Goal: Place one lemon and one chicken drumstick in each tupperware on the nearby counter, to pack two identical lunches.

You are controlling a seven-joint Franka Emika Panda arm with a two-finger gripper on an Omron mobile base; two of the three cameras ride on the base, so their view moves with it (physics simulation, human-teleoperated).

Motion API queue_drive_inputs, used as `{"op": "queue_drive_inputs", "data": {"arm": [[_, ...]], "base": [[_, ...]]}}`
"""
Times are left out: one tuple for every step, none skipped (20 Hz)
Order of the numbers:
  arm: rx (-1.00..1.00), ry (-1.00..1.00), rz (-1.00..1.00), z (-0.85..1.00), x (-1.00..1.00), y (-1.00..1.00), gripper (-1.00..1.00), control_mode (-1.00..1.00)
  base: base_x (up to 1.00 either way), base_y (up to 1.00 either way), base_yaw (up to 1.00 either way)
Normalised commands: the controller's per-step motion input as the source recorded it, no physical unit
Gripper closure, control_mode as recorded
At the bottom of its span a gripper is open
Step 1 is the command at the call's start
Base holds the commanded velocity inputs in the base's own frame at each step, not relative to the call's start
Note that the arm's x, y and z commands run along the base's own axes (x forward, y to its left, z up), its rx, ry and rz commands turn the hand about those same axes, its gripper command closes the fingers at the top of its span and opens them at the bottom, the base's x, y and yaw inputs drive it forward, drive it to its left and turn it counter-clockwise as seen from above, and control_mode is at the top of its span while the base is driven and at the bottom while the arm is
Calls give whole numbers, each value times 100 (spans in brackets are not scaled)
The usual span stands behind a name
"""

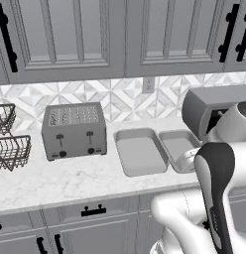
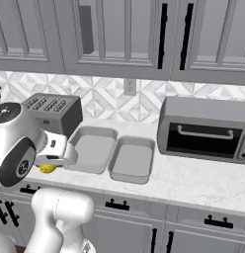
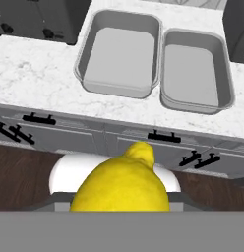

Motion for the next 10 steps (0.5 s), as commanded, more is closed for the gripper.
{"op": "queue_drive_inputs", "data": {"arm": [[0, 0, 0, 0, 0, 0, 100, 100], [0, 0, 0, 0, 0, 0, 100, 100], [0, 0, 0, 0, 0, 0, 100, 100], [0, 0, 0, 0, 0, 0, 100, 100], [0, 0, 0, 0, 0, 0, 100, 100], [0, 0, 0, 0, 0, 0, 100, 100], [0, 0, 0, 0, 0, 0, 100, 100], [0, 0, 0, 0, 0, 0, 100, 100], [0, 0, 0, 0, 0, 0, 100, 100], [0, 0, 0, 0, 0, 0, 100, 100]], "base": [[16, 51, -7], [28, 42, -5], [32, 41, -4], [35, 31, -2], [41, 24, -1], [46, 29, -1], [50, 31, -1], [55, 26, 0], [54, 26, 0], [44, 23, 0]]}}
